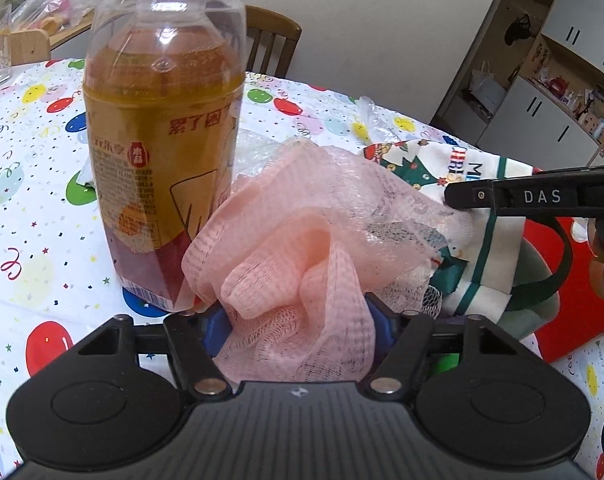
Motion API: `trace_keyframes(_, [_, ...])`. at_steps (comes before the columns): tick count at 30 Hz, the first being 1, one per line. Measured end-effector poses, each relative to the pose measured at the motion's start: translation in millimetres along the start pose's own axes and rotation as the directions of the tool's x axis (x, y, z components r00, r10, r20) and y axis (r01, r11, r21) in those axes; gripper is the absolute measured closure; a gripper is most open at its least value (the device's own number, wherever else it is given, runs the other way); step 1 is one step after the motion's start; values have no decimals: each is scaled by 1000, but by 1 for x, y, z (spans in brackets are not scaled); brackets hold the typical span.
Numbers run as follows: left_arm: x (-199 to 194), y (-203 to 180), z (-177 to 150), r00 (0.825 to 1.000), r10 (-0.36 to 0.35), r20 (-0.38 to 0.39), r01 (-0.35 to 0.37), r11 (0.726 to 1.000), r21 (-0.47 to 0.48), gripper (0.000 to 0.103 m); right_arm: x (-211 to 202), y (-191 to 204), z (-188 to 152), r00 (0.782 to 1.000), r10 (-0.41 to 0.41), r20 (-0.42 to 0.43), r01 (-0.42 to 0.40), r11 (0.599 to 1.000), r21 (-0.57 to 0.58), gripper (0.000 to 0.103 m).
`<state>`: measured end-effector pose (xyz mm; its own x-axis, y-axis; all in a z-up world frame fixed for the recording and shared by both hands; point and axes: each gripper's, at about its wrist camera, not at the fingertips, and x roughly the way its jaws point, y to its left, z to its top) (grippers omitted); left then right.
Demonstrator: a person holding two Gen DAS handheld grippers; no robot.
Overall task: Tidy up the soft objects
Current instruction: 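Grasp the pink mesh puff with the left gripper while the right gripper grasps the Christmas tote bag, then carry the puff with the left gripper while the right gripper carries the tote over the box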
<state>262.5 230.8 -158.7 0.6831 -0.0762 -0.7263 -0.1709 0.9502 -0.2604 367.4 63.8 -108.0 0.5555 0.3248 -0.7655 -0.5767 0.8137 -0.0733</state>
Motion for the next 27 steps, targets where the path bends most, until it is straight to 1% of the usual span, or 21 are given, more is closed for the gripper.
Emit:
trace_keyframes(3, [-2,-3,2,1000,-4,3,4,1000,9,46,-4,1,0,1000,6,11,-6,1000,3,68])
trace_keyframes(5, [-4,-4,2,1000,-4,5,4,1000,9,54,-9,3,0,1000,8,24,-8,1000,0,73])
trace_keyframes(7, [-5,-4,2,1000,-8,6,8,1000,11,64,-13,6,0,999,2,38,-2,1000,-4,79])
trace_keyframes(8, [-6,-4,2,1000,-8,6,8,1000,12,66,-15,6,0,999,2,45,-2,1000,-5,80])
trace_keyframes(9, [-7,-5,2,1000,-8,7,8,1000,13,69,-18,7,0,999,3,53,-3,1000,-4,84])
trace_keyframes(12, [-10,-4,0,1000,-6,11,6,1000,15,74,-27,9,0,997,11,76,-11,1000,-3,89])
trace_keyframes(16, [-16,-4,0,1000,-14,23,14,1000,18,80,-40,10,0,994,22,106,-24,1000,17,93])
trace_keyframes(22, [-32,-7,0,998,-28,53,26,999,32,83,-67,6,0,986,3,169,-12,999,49,96])
trace_keyframes(27, [-47,-14,3,997,-40,74,36,998,46,84,-92,-1,-4,978,-4,209,-12,997,80,96])
